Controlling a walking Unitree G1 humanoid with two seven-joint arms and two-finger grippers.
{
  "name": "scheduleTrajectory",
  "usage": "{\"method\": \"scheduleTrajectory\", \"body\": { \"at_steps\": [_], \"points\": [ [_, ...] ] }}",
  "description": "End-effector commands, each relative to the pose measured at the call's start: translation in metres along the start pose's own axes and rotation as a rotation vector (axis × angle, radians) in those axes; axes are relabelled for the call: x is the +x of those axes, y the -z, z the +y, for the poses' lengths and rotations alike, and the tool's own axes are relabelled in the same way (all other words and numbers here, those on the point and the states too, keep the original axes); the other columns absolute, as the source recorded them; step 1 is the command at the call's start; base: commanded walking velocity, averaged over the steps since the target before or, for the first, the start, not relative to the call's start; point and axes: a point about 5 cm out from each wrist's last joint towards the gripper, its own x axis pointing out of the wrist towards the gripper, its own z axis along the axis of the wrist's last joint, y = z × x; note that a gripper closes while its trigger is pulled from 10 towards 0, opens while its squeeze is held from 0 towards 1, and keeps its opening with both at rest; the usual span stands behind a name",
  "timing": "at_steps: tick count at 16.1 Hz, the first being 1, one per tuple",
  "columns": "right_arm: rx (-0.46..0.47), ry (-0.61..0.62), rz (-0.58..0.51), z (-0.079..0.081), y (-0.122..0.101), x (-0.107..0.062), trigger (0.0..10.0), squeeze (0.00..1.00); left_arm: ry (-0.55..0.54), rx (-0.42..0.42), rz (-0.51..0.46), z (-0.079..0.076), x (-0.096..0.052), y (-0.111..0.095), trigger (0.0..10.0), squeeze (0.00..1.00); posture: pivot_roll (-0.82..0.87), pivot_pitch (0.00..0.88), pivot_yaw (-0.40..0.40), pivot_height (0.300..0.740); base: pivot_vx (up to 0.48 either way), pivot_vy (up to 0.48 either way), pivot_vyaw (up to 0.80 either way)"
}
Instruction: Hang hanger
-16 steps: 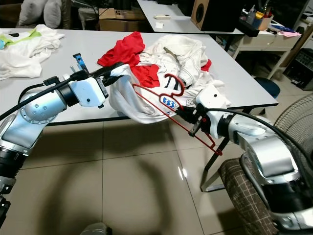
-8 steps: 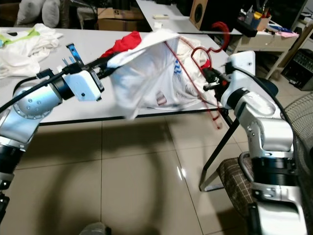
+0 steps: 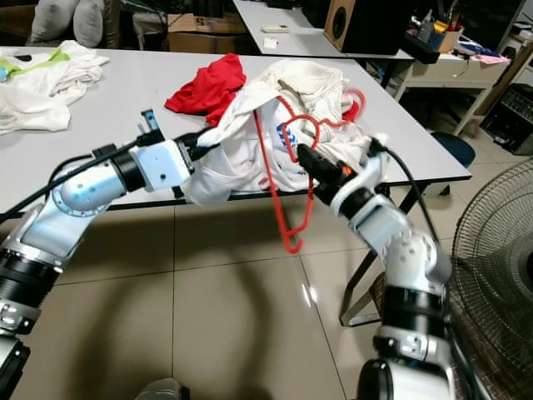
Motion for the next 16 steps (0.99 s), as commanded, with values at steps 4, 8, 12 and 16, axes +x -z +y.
{"method": "scheduleTrajectory", "body": {
  "at_steps": [4,8,12,16],
  "points": [
    [0.016,0.012,-0.009,0.004,-0.001,-0.016,10.0,0.0,-0.043,0.03,0.017,0.012,-0.003,0.0,0.0,0.0,0.04,0.0,-0.077,0.74,0.0,0.0,0.0],
    [0.118,0.072,-0.178,0.003,-0.018,-0.009,10.0,0.0,0.162,-0.048,-0.024,-0.015,-0.006,-0.003,0.0,0.0,0.03,0.0,-0.062,0.74,0.0,0.0,0.0],
    [0.227,0.109,-0.256,0.002,-0.026,0.014,10.0,0.0,0.286,-0.164,-0.061,-0.046,0.003,-0.01,0.0,0.0,0.04,0.0,-0.059,0.74,0.0,0.0,0.0],
    [0.336,0.16,-0.273,-0.003,-0.023,0.033,10.0,0.0,0.249,-0.268,-0.053,-0.045,0.011,-0.012,0.0,0.0,0.04,0.0,-0.063,0.74,0.0,0.0,0.0]
  ]
}}
